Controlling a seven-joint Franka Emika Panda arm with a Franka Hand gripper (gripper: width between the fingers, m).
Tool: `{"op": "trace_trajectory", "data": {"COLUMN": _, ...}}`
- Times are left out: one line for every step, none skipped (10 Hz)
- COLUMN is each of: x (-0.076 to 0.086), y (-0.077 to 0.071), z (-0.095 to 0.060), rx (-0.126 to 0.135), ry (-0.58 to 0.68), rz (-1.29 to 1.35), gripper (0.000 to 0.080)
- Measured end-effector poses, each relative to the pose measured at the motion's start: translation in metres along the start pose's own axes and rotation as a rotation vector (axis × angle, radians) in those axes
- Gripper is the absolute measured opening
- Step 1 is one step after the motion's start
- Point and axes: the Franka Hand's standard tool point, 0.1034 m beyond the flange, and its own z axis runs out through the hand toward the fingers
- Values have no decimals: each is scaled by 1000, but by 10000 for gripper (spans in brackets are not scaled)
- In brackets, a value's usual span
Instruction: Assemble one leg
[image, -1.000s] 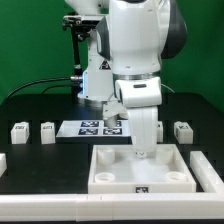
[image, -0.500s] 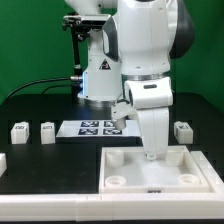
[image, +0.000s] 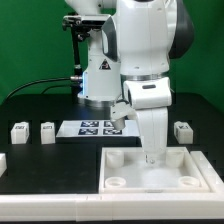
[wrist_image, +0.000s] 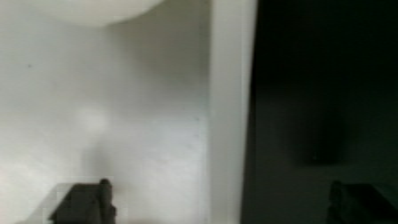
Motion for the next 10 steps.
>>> {"op": "trace_trajectory", "data": {"x": 0, "y": 0, "z": 0, "rx": 0, "ry": 0, "rz": 1, "gripper": 618}}
{"op": "trace_trajectory", "data": {"x": -1, "y": 0, "z": -2, "rx": -5, "ry": -1, "rz": 8, "gripper": 644}}
{"op": "trace_trajectory", "data": {"x": -1, "y": -4, "z": -10, "rx": -16, "ry": -4, "rz": 22, "gripper": 648}}
{"op": "trace_trajectory", "data": {"x": 1, "y": -8, "z": -17, "rx": -23, "ry": -6, "rz": 44, "gripper": 648}}
{"op": "trace_trajectory", "data": {"x": 6, "y": -11, "z": -28, "rx": -34, "ry": -9, "rz": 76, "gripper": 649}}
{"op": "trace_trajectory", "data": {"x": 10, "y": -17, "z": -39, "rx": -45, "ry": -11, "rz": 112, "gripper": 649}}
{"op": "trace_trajectory", "data": {"x": 15, "y": -23, "z": -47, "rx": -55, "ry": -11, "rz": 142, "gripper": 649}}
{"op": "trace_trajectory", "data": {"x": 16, "y": -24, "z": -49, "rx": -55, "ry": -11, "rz": 162, "gripper": 649}}
{"op": "trace_trajectory", "data": {"x": 15, "y": -25, "z": -47, "rx": -52, "ry": -10, "rz": 176, "gripper": 649}}
{"op": "trace_trajectory", "data": {"x": 15, "y": -25, "z": -47, "rx": -51, "ry": -10, "rz": 183, "gripper": 649}}
